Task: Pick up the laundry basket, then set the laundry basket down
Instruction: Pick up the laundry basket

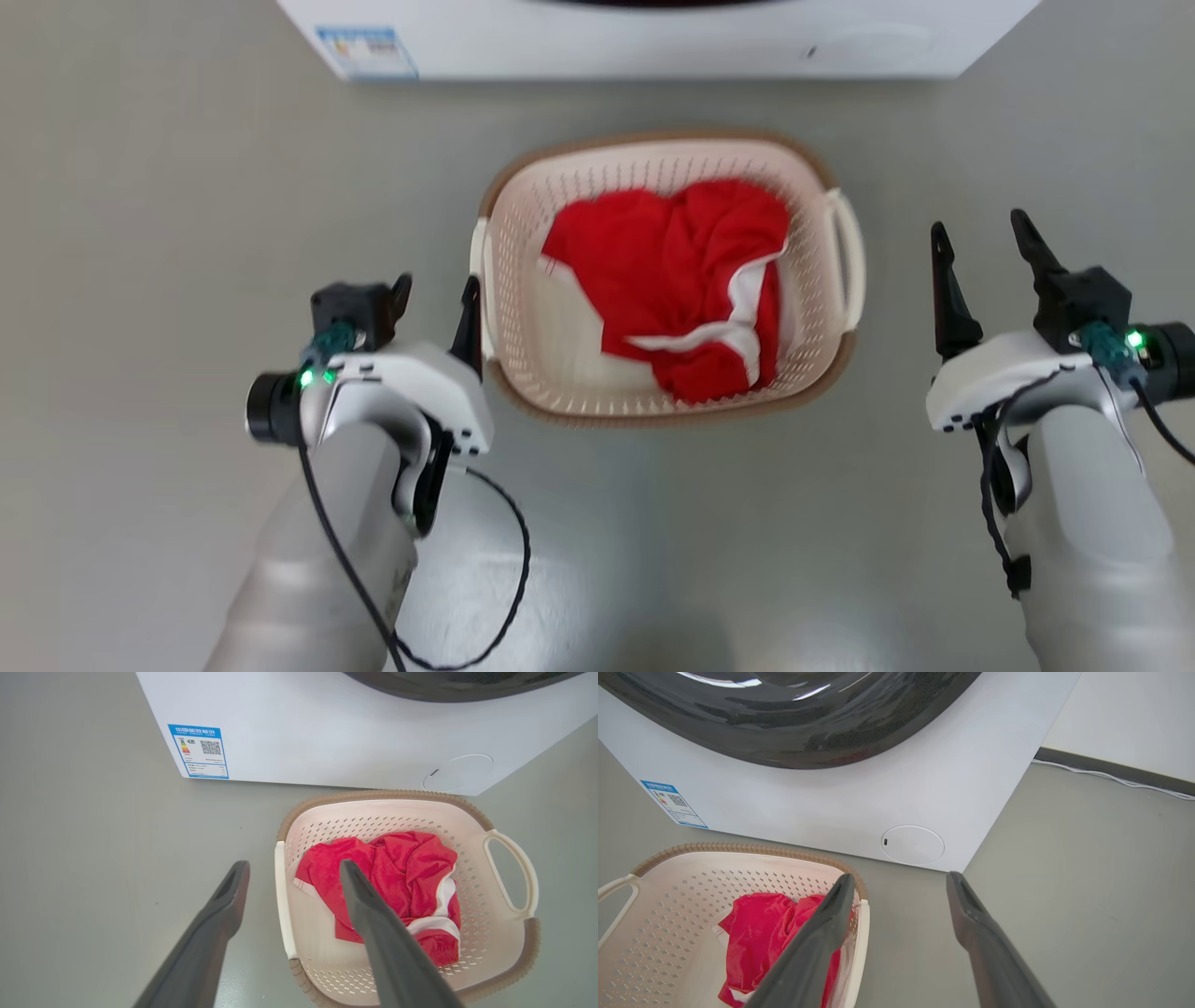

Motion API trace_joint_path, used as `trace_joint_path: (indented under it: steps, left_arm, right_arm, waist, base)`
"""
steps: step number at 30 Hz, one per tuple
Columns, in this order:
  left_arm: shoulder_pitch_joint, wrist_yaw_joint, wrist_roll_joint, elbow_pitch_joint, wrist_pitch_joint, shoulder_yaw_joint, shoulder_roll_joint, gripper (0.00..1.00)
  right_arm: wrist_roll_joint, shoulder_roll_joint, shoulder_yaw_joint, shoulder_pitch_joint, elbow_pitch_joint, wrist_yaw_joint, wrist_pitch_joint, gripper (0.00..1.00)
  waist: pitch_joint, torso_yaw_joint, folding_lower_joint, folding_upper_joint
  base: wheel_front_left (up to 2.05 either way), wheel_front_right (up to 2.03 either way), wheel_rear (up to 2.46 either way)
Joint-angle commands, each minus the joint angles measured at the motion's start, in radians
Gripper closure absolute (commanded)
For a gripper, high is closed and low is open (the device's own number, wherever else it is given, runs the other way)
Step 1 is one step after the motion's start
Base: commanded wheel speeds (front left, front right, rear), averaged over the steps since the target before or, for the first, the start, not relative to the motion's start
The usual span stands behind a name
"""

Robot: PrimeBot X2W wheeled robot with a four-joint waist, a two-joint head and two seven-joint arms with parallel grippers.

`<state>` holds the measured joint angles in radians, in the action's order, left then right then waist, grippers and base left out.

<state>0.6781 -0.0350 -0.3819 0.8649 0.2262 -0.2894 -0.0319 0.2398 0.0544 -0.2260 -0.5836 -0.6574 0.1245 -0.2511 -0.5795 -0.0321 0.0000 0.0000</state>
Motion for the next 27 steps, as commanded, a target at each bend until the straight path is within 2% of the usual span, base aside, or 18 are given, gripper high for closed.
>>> trace_joint_path:
  steps: [1, 9, 16, 27]
  left_arm:
    - [0.014, -0.001, -0.01, -0.006, 0.008, 0.017, -0.018, 0.0]
    - [0.124, -0.013, -0.124, 0.092, 0.018, -0.105, -0.018, 0.0]
    - [0.191, -0.014, -0.211, 0.129, 0.023, -0.207, -0.018, 0.0]
    - [0.277, -0.055, -0.323, 0.141, 0.029, -0.35, -0.018, 0.0]
  right_arm:
    - [0.007, -0.004, 0.02, -0.01, 0.009, 0.006, -0.011, 0.0]
    - [0.017, -0.004, 0.005, -0.084, -0.099, 0.006, -0.011, 0.0]
    - [0.036, -0.004, -0.022, -0.114, -0.12, 0.006, -0.011, 0.0]
    - [0.045, -0.004, -0.044, -0.155, -0.119, 0.006, -0.011, 0.0]
  waist:
    - [-0.053, -0.022, 0.0, 0.0]
    - [-0.125, -0.038, 0.0, 0.0]
    - [-0.172, -0.044, 0.0, 0.0]
    - [-0.26, -0.057, 0.0, 0.0]
  base:
    - [0.0, 0.0, 0.0]
    - [0.0, 0.0, 0.0]
    - [0.0, 0.0, 0.0]
    - [0.0, 0.0, 0.0]
